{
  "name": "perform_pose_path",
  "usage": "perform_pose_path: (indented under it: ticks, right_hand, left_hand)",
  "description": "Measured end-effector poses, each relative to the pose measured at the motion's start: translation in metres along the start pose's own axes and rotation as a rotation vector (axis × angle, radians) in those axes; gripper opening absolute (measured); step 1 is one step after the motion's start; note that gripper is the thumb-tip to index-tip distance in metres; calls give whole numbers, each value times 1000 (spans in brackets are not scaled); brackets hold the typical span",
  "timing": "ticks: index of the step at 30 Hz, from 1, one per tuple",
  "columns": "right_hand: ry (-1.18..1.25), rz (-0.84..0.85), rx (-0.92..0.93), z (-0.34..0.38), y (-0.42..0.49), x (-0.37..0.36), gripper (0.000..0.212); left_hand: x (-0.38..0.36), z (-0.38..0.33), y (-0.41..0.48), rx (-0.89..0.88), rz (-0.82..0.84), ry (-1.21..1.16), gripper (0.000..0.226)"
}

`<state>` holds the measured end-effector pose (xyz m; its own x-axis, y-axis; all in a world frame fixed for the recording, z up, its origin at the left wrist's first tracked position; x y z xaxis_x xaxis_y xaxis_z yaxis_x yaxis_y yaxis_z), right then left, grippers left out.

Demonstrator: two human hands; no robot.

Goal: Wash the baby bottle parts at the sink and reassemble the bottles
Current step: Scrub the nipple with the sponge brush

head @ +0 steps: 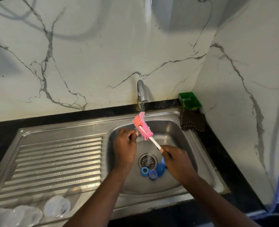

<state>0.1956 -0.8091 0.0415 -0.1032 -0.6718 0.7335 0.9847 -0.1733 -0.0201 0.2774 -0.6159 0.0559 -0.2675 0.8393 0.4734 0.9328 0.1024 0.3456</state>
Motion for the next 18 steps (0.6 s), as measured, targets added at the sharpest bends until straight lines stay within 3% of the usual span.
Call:
perform_pose_path:
  ticks: [6, 11, 14, 18]
  right_hand:
    - [64, -12, -74, 1, 8, 8, 18]
    - [649, 186, -237, -20, 2, -7, 25]
    - [707, 262, -220, -24, -4, -6, 28]
    - [749, 226, -181, -21, 9, -9, 29]
  left_hand:
    - [-16, -17, -18, -96, 100, 81, 7]
    - [-17, 30, -11, 474, 171, -445, 14]
    - [-18, 39, -14, 669, 208, -697, 10]
    - [-34, 28, -26, 789, 292, -878, 12]
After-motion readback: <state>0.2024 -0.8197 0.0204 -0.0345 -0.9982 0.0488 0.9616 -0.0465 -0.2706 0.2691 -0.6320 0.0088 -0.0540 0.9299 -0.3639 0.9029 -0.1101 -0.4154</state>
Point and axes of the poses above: each hand's wrist, its own y-axis towards the middle knuckle, its own x-axis out of the back of the hand, z = x × y, the point moved 9 cm from there along y, towards the middle knuckle
